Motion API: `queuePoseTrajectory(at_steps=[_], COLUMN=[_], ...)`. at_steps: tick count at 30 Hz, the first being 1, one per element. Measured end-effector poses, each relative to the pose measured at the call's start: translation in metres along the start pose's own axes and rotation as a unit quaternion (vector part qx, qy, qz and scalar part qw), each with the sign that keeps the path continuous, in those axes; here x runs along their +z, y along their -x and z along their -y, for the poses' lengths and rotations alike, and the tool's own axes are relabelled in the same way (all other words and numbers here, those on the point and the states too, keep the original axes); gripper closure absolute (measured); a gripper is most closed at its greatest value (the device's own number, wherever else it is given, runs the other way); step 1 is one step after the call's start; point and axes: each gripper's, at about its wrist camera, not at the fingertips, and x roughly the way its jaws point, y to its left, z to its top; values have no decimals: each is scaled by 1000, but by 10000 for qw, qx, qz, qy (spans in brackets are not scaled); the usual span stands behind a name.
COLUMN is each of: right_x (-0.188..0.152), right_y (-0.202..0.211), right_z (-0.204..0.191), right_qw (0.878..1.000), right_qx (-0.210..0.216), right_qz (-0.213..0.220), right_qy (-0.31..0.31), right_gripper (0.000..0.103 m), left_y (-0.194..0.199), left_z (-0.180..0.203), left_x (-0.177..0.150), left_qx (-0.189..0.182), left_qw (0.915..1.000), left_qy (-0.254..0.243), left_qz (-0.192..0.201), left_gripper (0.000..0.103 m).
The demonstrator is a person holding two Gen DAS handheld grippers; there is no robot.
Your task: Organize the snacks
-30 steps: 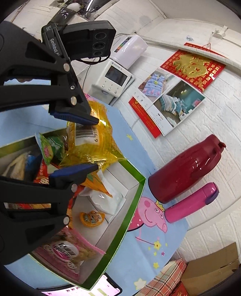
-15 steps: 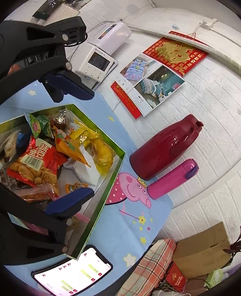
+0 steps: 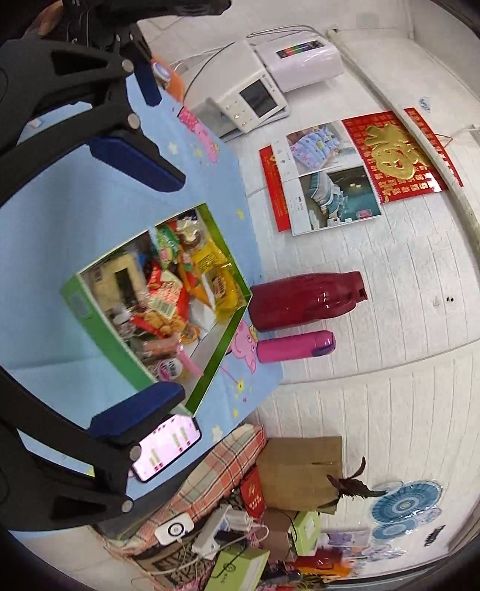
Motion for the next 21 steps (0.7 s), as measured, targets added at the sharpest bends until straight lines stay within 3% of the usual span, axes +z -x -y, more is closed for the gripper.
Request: queuePoseTrajectory(at_steps=[4, 11, 16, 21], right_x=[-37, -91, -112, -114], right_y=[16, 21, 18, 21], right_z=[-1, -3, 0, 2], right_qw=[9989, 9946, 9930, 9927], right_qx=[-377, -712, -749, -862], right_qz=[-247, -661, -878, -819], right_qy=[147, 363, 267, 183], right_gripper=[1, 1, 1, 1], left_y=[15, 20, 18, 19], left_z=[10, 11, 0, -7], left_x=[-38, -94, -112, -118], left_qx=[260, 428, 677, 842], left_qw=[9994, 9985, 9965, 9951], left_qy=[-213, -52, 147, 220], left_qz=[-65, -349, -476, -473], left_gripper=[0, 0, 0, 0])
